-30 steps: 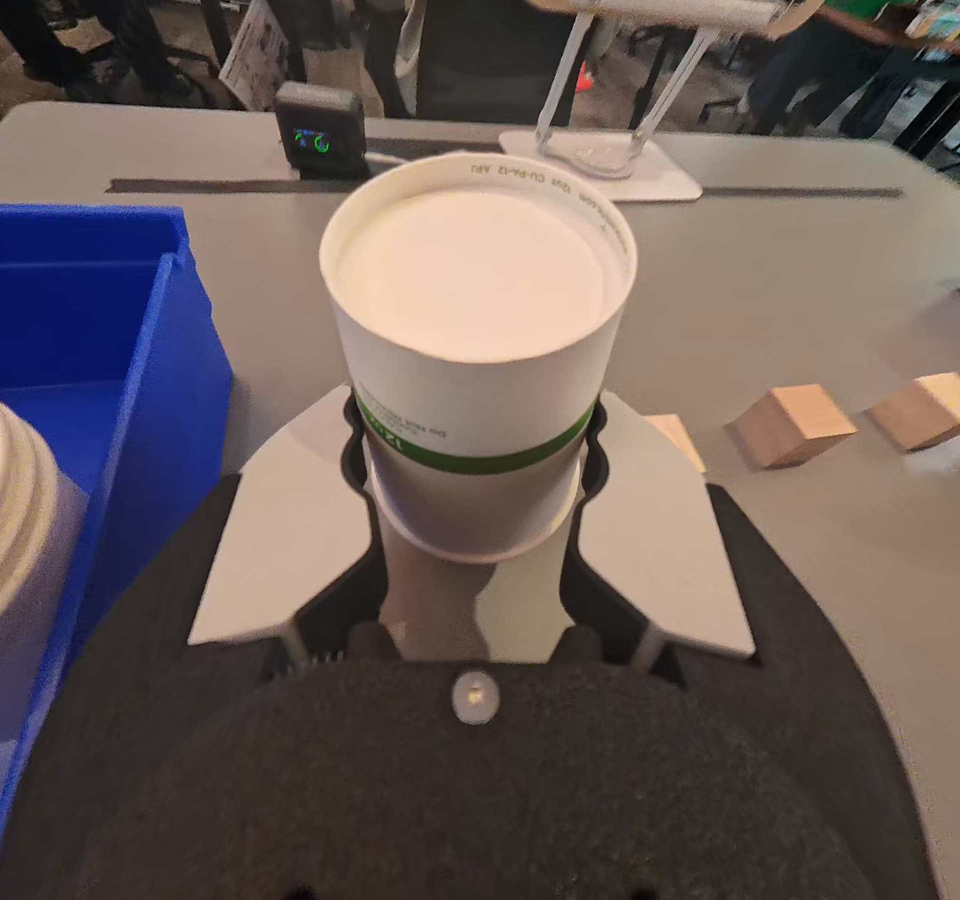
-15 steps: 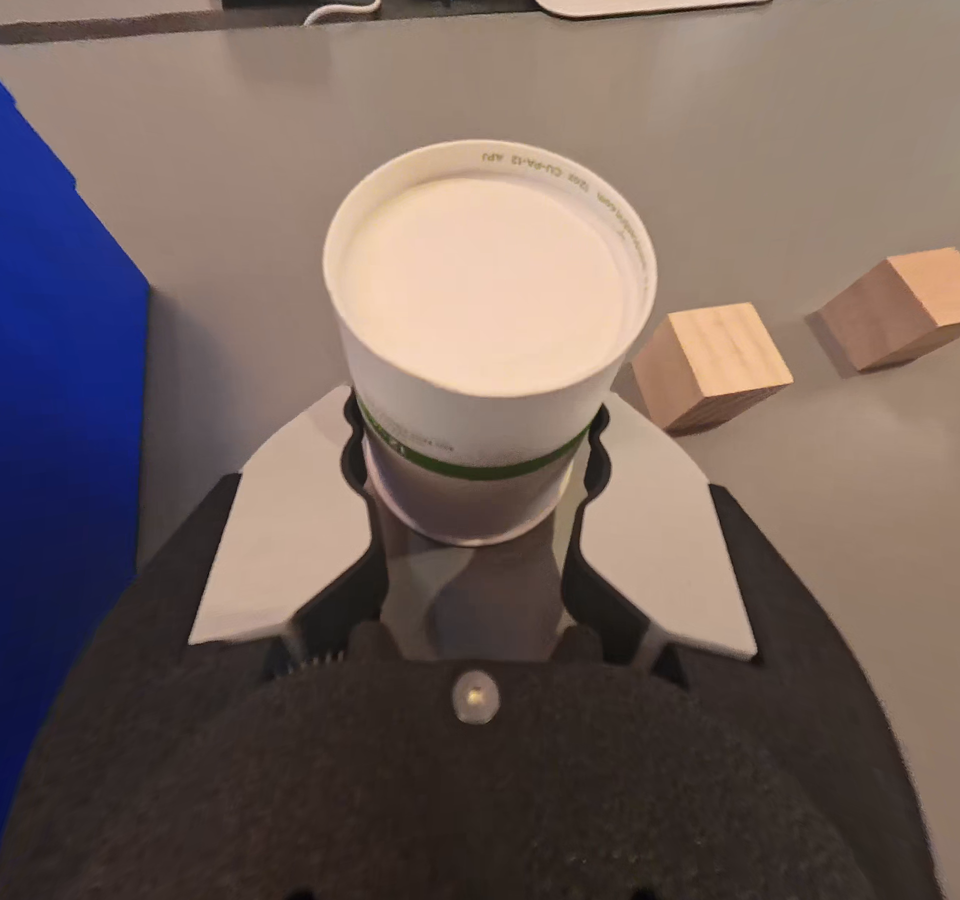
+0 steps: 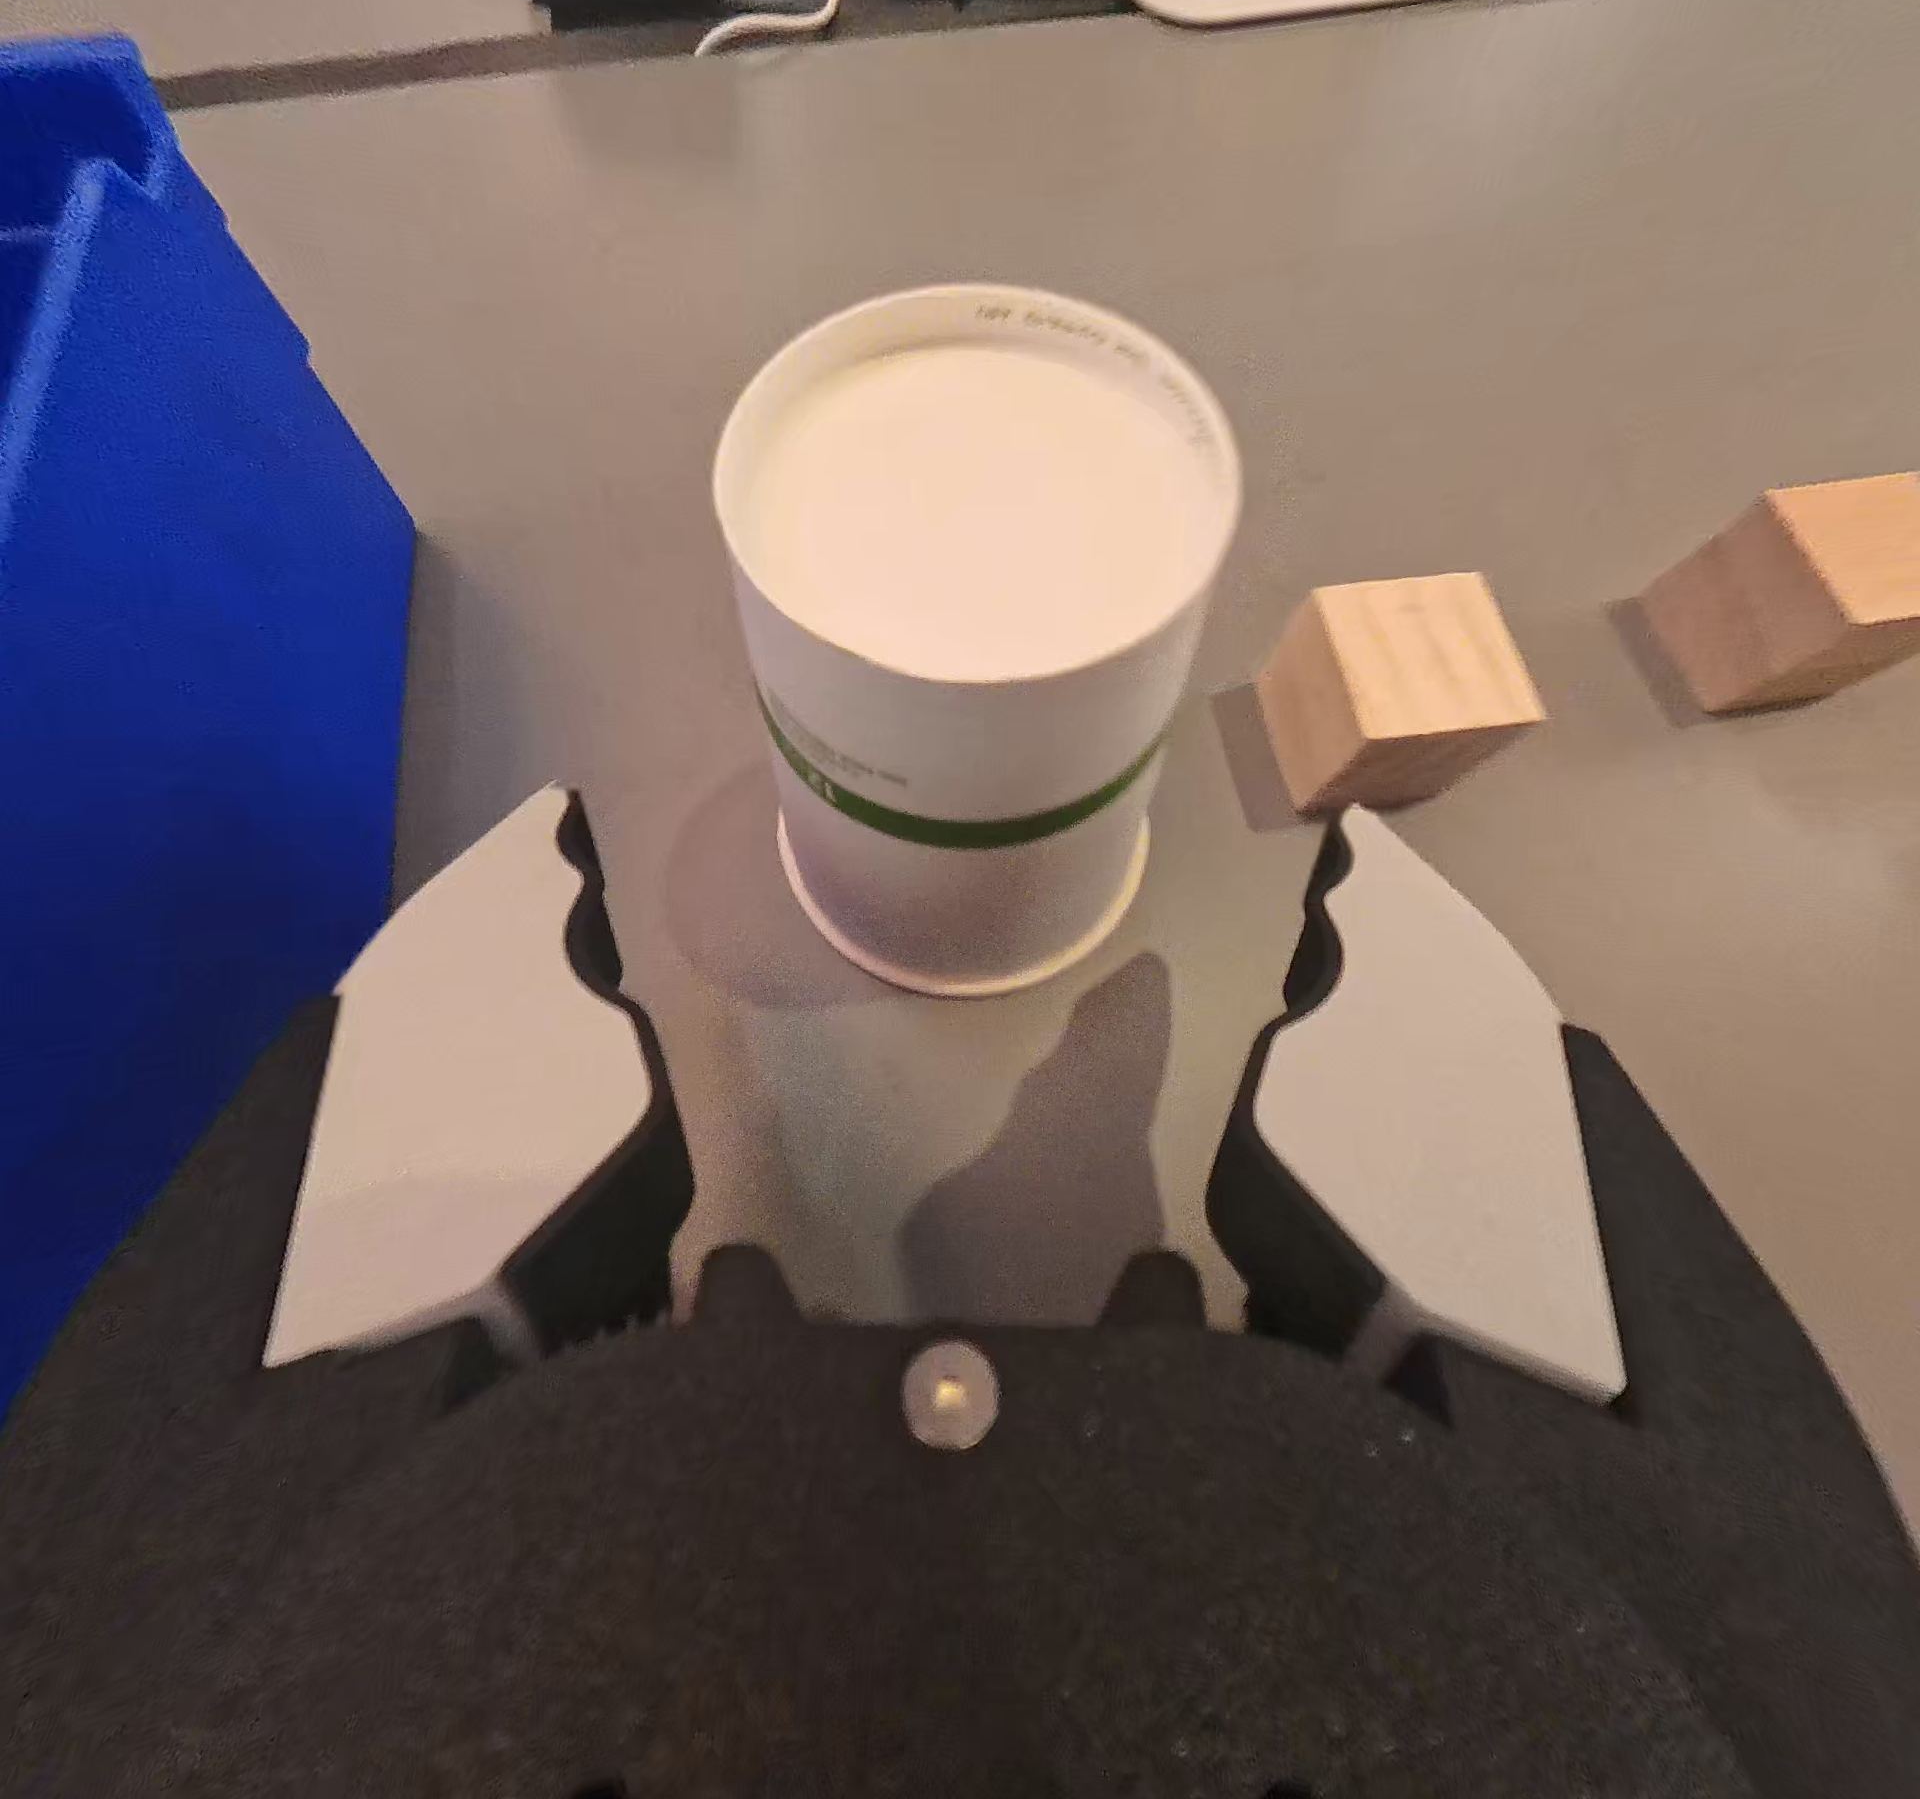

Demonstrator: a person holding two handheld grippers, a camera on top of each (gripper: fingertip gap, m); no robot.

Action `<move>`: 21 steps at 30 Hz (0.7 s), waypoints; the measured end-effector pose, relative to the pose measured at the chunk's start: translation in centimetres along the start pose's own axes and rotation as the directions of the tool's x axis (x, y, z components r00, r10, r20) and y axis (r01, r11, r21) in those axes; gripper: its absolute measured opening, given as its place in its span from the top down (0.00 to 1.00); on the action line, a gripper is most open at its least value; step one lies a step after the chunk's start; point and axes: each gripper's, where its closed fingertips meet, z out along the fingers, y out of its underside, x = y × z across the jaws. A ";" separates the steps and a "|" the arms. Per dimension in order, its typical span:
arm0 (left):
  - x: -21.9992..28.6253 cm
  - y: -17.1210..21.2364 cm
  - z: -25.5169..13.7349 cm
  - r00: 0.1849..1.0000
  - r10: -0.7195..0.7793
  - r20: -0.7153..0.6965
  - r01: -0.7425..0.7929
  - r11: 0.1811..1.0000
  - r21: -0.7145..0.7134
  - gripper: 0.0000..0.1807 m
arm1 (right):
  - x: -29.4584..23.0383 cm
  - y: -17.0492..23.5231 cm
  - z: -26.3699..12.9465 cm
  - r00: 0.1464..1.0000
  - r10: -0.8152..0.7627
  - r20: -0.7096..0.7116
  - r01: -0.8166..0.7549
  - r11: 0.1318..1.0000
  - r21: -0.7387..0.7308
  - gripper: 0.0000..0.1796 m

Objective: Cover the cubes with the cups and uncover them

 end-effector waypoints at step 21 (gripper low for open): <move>-12.4 -2.9 -11.8 0.768 0.558 -0.315 -0.636 0.604 -0.480 0.70 | -0.8 0.4 0.3 0.998 0.028 0.058 -0.028 1.000 -0.006 0.49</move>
